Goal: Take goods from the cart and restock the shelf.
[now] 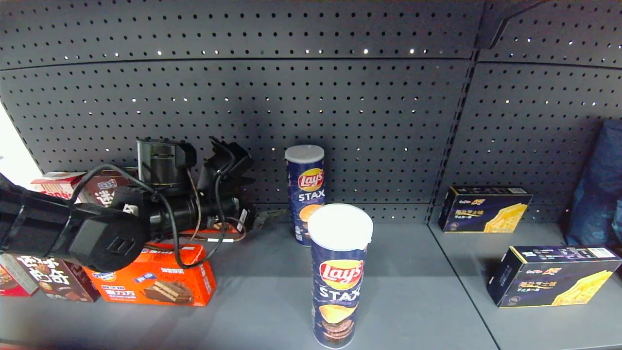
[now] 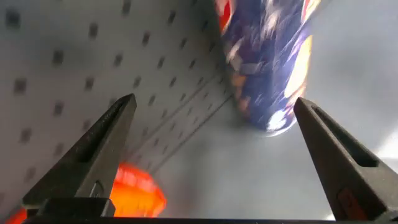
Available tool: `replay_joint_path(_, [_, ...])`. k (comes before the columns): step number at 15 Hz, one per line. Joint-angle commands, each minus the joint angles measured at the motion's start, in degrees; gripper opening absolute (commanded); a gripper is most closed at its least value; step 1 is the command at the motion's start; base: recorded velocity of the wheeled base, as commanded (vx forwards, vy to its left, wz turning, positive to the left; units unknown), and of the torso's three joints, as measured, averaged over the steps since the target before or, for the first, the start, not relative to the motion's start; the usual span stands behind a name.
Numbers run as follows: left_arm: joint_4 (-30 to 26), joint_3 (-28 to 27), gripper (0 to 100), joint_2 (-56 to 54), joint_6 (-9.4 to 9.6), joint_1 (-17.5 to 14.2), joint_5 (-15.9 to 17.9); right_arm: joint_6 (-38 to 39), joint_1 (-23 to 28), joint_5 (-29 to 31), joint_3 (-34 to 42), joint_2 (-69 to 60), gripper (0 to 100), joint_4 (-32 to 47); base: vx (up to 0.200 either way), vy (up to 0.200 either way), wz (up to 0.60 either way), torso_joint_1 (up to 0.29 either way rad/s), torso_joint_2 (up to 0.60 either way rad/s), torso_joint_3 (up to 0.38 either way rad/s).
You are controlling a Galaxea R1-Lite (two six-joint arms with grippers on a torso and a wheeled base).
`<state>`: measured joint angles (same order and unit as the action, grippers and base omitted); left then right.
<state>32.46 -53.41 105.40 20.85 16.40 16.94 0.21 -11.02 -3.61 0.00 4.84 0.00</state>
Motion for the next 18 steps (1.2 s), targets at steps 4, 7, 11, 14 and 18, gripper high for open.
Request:
replay_joint_path(4, [5.8, 4.7, 100, -1.4, 0.25, 5.8, -17.5, 0.1, -0.1, 0.0, 0.0, 0.1, 100, 0.0, 0.000, 0.000, 0.00, 0.000, 0.00, 0.000])
replay_joint_path(7, [12.4, 4.9, 100, 1.5, 2.53, 8.0, -20.9, 0.0, -0.1, -0.1, 0.0, 0.1, 100, 0.0, 0.000, 0.000, 0.00, 0.000, 0.00, 0.000])
replay_joint_path(11, [15.8, 5.1, 100, 3.8, 4.99, 8.5, -27.7, 0.1, -0.1, 0.0, 0.0, 0.1, 100, 0.0, 0.000, 0.000, 0.00, 0.000, 0.00, 0.000])
replay_joint_path(14, [16.3, 5.0, 100, 5.2, 4.55, 8.7, -31.1, 0.1, -0.1, -0.1, 0.0, 0.1, 100, 0.0, 0.000, 0.000, 0.00, 0.000, 0.00, 0.000])
replay_joint_path(18, [16.3, 4.2, 100, 7.9, 3.76, 8.7, -31.7, 0.1, -0.1, 0.0, 0.0, 0.1, 100, 0.0, 0.000, 0.000, 0.00, 0.000, 0.00, 0.000])
